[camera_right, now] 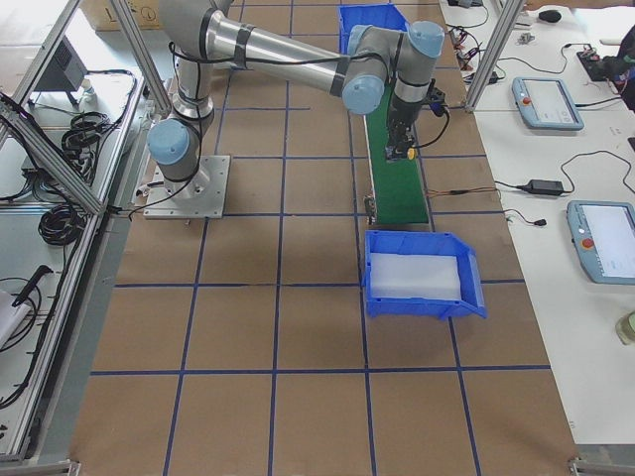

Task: Transport two buttons from left to right
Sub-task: 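Carry the yellow button with the right gripper to the far blue bin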

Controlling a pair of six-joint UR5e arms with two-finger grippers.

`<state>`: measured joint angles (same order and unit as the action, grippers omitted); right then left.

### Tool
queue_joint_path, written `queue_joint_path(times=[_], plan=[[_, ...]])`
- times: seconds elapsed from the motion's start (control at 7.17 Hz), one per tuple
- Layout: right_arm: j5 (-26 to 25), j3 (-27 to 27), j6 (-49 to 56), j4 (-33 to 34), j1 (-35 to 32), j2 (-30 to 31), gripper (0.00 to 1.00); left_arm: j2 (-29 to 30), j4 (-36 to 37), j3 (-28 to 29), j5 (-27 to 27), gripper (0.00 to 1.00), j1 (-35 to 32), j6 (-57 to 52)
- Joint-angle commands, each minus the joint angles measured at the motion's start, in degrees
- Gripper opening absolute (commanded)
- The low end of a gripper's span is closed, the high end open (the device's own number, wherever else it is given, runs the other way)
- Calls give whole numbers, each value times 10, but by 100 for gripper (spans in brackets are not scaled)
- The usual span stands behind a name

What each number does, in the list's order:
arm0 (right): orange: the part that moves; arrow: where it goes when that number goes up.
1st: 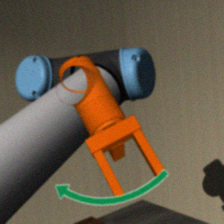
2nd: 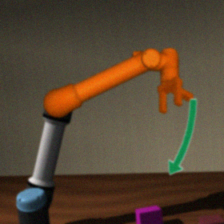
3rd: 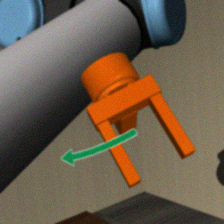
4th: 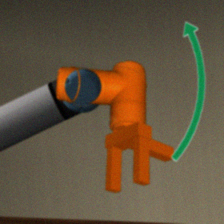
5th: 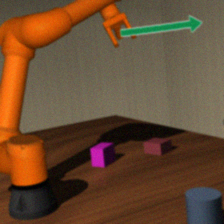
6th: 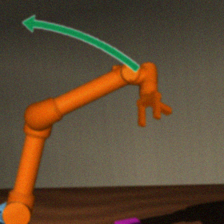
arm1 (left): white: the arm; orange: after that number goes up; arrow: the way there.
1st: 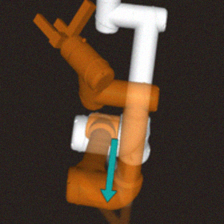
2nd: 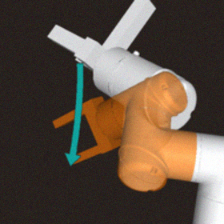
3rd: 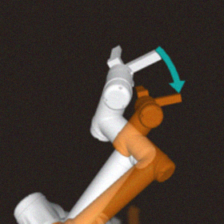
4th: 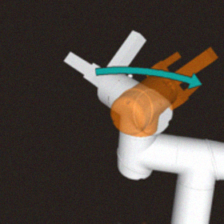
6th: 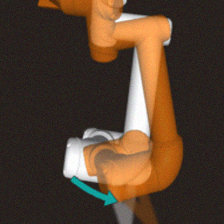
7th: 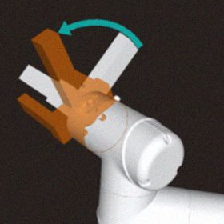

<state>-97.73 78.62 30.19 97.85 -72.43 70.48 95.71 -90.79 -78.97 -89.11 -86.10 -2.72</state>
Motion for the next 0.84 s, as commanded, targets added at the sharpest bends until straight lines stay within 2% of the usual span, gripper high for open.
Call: queue_joint_path(times=[0.0,0.14,0.42,0.7], plan=[[-27,-4,84,-4,79,11,10,0,0,-2,2,100,0,-1],[-46,-5,107,1,104,10,10,-1,-1,-2,3,100,0,-1],[-45,-4,143,28,161,2,10,11,2,-1,2,100,6,-2],[-39,-6,151,87,169,-40,10,-6,0,-13,1,100,1,-11]])
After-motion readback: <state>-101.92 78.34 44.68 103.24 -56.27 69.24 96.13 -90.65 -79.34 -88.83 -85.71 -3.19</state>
